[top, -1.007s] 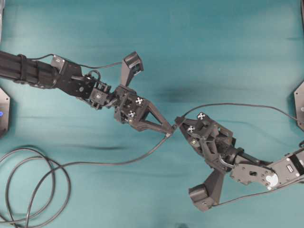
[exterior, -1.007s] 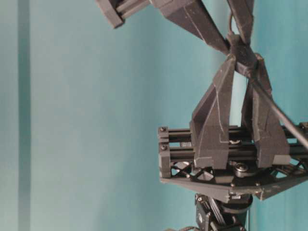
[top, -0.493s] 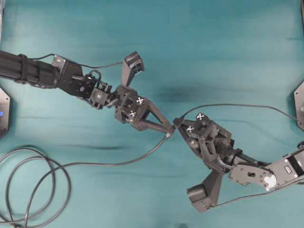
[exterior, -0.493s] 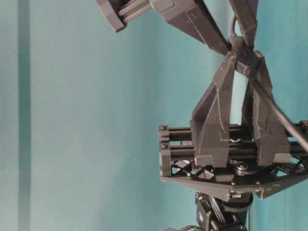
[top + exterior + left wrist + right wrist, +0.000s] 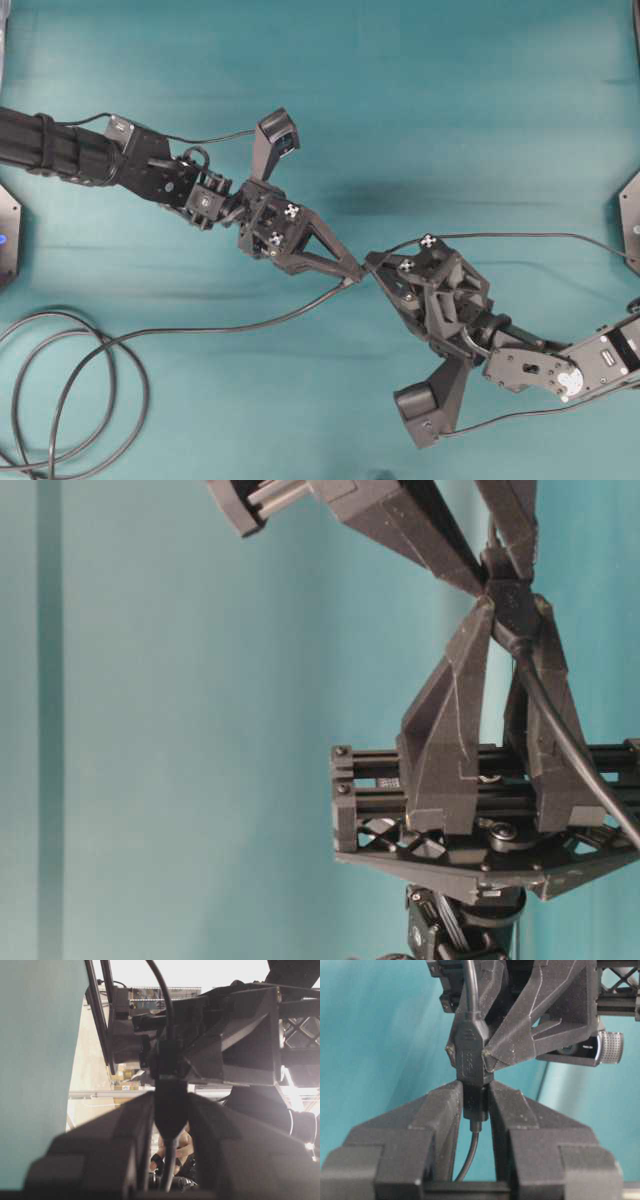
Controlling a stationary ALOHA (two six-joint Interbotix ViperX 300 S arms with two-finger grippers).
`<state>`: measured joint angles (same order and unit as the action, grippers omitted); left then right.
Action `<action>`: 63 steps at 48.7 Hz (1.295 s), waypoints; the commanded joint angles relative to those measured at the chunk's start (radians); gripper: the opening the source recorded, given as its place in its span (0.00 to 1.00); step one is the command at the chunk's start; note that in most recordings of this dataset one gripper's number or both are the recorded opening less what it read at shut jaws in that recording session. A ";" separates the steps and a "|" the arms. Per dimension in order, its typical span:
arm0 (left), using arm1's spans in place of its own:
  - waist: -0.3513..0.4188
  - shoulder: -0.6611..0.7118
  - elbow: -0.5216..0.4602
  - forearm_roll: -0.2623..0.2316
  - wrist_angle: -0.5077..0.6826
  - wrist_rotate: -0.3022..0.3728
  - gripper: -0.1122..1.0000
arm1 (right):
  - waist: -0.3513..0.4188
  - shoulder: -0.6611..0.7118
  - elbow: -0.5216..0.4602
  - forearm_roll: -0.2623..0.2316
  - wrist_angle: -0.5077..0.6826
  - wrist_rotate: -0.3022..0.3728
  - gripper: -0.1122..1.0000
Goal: Insert the USB using both arms.
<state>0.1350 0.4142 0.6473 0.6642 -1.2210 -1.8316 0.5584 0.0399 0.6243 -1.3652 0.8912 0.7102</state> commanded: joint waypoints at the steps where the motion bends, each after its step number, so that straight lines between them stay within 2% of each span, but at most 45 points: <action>1: 0.037 -0.040 -0.018 -0.009 -0.006 -0.017 0.27 | 0.021 -0.015 -0.014 -0.009 -0.015 0.020 0.34; 10: 0.037 -0.040 -0.018 -0.009 -0.006 -0.017 0.27 | 0.021 -0.018 -0.012 -0.009 0.038 0.091 0.73; 12: 0.037 -0.040 -0.017 -0.009 -0.006 -0.015 0.27 | 0.023 -0.023 -0.008 -0.008 0.061 0.107 0.77; 23: 0.035 -0.063 0.000 -0.009 0.003 -0.009 0.27 | 0.066 -0.107 0.009 -0.005 0.132 0.204 0.77; 30: 0.021 -0.098 0.023 -0.009 0.074 0.031 0.27 | 0.080 -0.209 0.015 0.009 0.156 0.390 0.77; 35: -0.002 -0.133 0.034 -0.009 0.198 0.106 0.27 | 0.080 -0.287 0.032 0.009 0.164 0.522 0.77; 39: -0.025 -0.169 0.034 -0.009 0.342 0.184 0.27 | 0.080 -0.351 0.051 0.009 0.164 0.603 0.77; 51: -0.112 -0.218 0.000 -0.009 0.738 0.351 0.27 | 0.064 -0.551 0.095 0.011 0.163 0.792 0.76; 56: -0.167 -0.210 -0.043 -0.009 0.930 0.434 0.27 | 0.046 -0.624 0.124 0.011 0.175 0.848 0.76; 63: -0.215 -0.186 -0.109 -0.009 1.198 0.560 0.27 | 0.031 -0.689 0.164 0.011 0.181 0.857 0.76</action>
<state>-0.0629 0.2378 0.5906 0.6581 -0.1442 -1.3315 0.5952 -0.6228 0.7854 -1.3514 1.0692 1.5662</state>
